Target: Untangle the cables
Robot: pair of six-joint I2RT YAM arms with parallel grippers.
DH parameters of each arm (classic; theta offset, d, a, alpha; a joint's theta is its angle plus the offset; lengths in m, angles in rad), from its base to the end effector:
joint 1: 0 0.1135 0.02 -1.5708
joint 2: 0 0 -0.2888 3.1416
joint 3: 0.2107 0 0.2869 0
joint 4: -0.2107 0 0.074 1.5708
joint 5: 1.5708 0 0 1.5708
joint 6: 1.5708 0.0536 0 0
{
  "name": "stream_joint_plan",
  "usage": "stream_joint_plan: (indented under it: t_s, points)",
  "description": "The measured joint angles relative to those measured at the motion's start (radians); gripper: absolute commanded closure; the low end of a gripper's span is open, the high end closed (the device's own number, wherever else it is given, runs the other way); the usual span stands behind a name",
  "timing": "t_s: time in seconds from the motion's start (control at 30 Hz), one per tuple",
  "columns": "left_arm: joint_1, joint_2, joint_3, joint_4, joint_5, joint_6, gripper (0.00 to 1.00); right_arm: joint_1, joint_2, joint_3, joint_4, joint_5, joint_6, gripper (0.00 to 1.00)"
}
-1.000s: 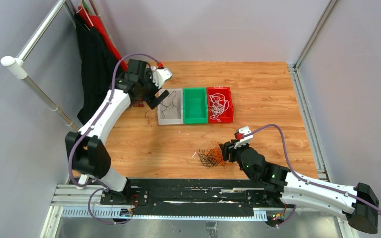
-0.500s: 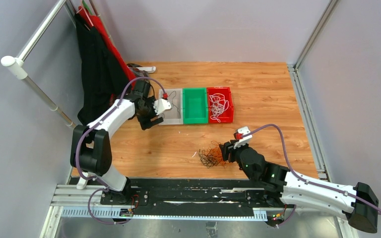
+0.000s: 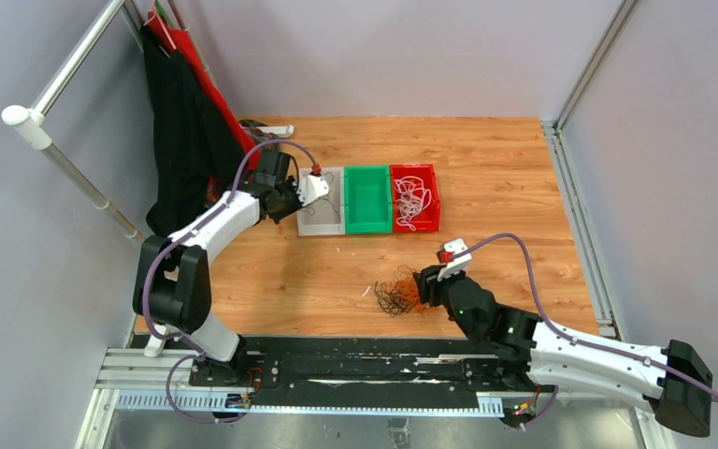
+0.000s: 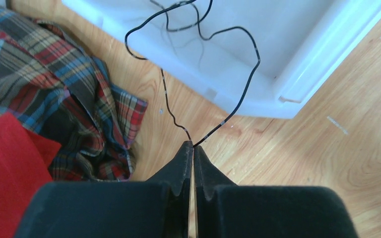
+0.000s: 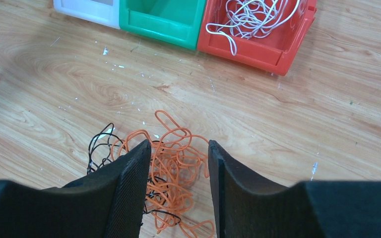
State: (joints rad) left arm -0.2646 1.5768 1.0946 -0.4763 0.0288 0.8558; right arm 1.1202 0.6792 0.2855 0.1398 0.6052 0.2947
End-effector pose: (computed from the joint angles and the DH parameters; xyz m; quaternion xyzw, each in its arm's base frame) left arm 0.3581 -0.0986 0.2210 0.5103 0.8054 0.0747 0.2923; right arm 0.1109 0.1593 0.2130 -0.1358 0.7647 0.2005 0.5971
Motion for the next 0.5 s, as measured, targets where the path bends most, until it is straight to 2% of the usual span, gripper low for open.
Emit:
stream_joint_plan:
  t_s: [0.5]
  points:
    - [-0.151,0.01,0.119,-0.019,0.017,-0.112,0.99,0.0,-0.032,0.0,0.011,-0.002,0.004,0.57]
